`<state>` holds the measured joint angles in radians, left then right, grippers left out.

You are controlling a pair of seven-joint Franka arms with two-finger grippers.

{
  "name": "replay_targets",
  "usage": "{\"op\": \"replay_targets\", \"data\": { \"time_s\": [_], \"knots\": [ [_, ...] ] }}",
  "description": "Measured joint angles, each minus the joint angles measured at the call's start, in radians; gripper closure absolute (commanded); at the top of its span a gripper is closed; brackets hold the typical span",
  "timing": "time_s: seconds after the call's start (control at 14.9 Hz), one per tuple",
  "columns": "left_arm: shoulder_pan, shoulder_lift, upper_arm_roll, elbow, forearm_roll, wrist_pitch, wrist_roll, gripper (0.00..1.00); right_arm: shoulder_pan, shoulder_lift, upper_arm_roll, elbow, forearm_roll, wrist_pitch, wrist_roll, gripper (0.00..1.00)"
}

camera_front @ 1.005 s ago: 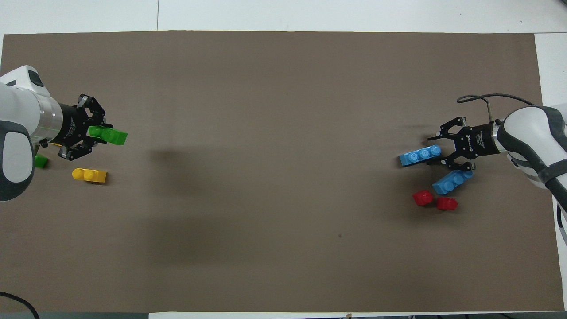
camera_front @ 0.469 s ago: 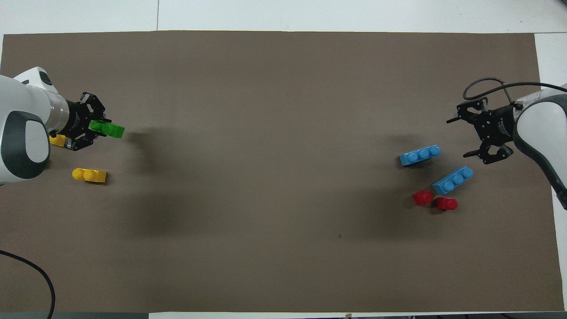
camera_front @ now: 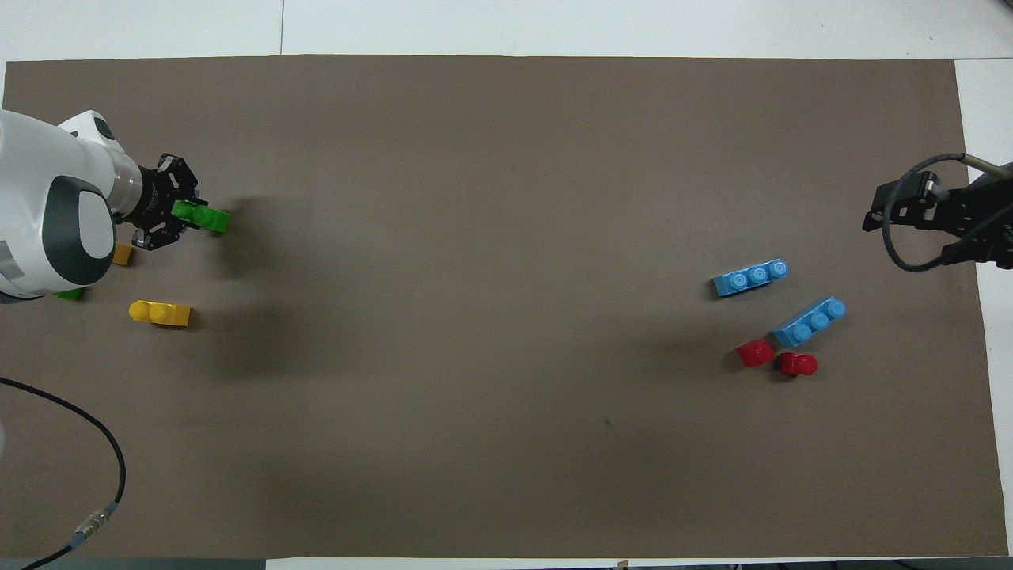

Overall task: Remove green block with left arm and hold with right
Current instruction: 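Lower the green brick near the yellow bricks while the right gripper retracts, then open the left gripper and draw it back from the green brick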

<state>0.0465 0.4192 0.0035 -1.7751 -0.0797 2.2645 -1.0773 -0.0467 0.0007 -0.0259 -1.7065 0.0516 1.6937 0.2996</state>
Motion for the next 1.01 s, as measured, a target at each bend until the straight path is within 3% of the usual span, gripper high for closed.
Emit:
{"op": "replay_targets", "data": {
  "time_s": [0.27,0.54,0.6,0.67,1.01],
  "knots": [
    [0.025,0.017,0.000,0.002,0.000,0.037,0.010,1.00,0.037,-0.062,0.005,0.005,-0.016,-0.025,-0.079,0.00],
    [0.029,0.020,0.000,-0.006,0.000,0.060,0.064,1.00,0.055,-0.068,0.013,0.005,-0.016,-0.028,-0.094,0.00],
    [0.030,0.020,0.000,-0.007,0.000,0.063,0.068,0.81,0.059,-0.069,0.016,0.005,-0.016,-0.028,-0.094,0.00],
    [0.031,0.020,0.000,-0.008,0.000,0.066,0.074,0.01,0.059,-0.069,0.017,0.005,-0.016,-0.028,-0.094,0.00],
    [0.043,0.033,0.000,-0.014,0.002,0.080,0.124,0.00,0.048,-0.067,0.011,0.005,-0.049,-0.025,-0.146,0.00]
  ]
}}
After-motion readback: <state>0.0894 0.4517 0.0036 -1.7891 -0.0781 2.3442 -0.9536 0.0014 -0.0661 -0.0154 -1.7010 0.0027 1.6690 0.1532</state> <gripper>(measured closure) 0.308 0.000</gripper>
